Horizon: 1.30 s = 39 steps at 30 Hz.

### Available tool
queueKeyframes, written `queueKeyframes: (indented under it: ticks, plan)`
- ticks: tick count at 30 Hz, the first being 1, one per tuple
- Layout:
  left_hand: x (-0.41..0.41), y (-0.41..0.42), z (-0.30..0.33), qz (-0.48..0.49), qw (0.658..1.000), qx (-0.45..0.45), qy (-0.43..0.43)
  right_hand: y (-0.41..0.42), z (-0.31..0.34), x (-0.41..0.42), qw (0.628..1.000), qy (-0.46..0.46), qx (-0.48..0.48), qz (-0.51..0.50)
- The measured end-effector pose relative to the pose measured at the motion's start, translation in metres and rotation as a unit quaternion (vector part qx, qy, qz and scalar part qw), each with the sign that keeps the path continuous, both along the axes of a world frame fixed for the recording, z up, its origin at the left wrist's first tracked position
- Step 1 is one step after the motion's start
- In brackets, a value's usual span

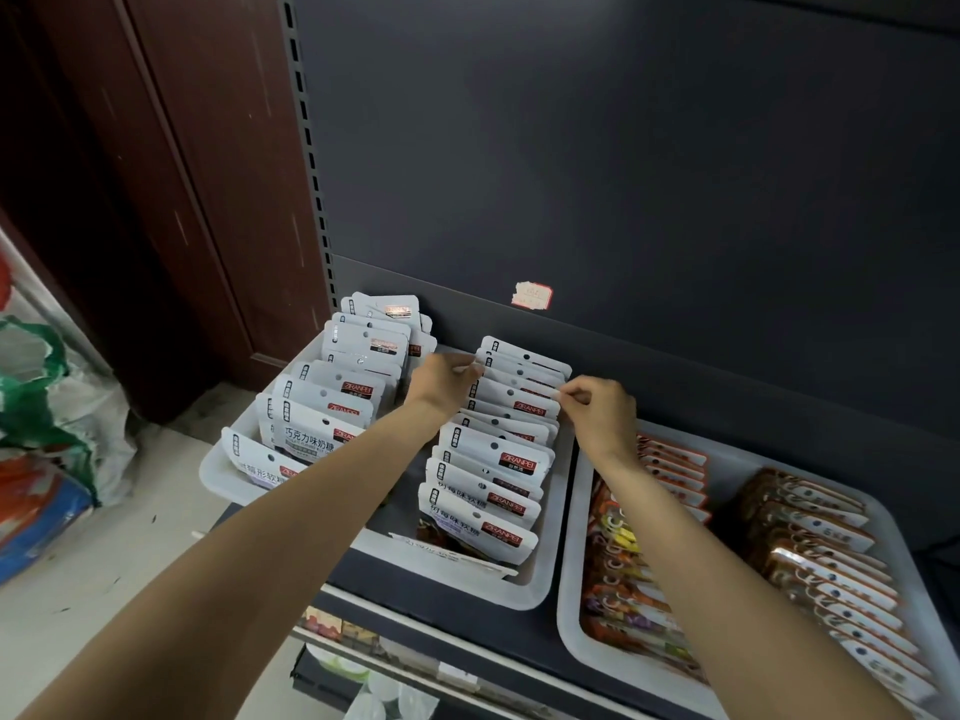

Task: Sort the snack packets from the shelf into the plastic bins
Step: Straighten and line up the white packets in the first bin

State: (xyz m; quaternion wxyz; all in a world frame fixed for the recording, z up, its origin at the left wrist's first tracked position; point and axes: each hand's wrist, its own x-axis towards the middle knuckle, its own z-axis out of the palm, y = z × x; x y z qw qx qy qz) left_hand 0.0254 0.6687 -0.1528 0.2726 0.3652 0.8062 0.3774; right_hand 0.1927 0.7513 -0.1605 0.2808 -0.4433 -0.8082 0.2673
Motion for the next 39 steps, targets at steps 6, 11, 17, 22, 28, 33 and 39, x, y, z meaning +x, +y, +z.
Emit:
queueKeyframes:
  ticks: [6,11,17,22,28,33,39]
  plan:
    - [-0.002,0.005,-0.005,-0.010,1.000,0.000,-0.009,0.000,-0.003,0.006,1.000,0.014,-0.010,0.009]
    - [-0.005,0.007,-0.006,-0.025,0.999,-0.003,-0.029,0.011,0.002,0.001,0.999,0.030,-0.021,-0.026]
    - [-0.007,0.007,-0.007,-0.032,0.998,0.036,-0.035,0.019,0.004,-0.011,0.998,-0.025,-0.054,0.017]
    - [-0.009,0.007,-0.006,-0.116,0.992,0.035,0.032,0.017,-0.001,-0.013,0.998,-0.046,-0.029,0.015]
    - [-0.005,0.006,-0.003,-0.124,0.990,0.020,0.067,0.018,-0.005,-0.010,0.998,-0.048,-0.033,0.022]
    - [-0.004,0.003,-0.002,-0.101,0.993,0.040,0.053,0.015,-0.002,-0.007,0.999,-0.016,-0.046,0.025]
    - [0.001,-0.012,0.004,-0.108,0.989,0.007,0.105,0.007,-0.004,0.002,1.000,0.010,-0.017,0.015]
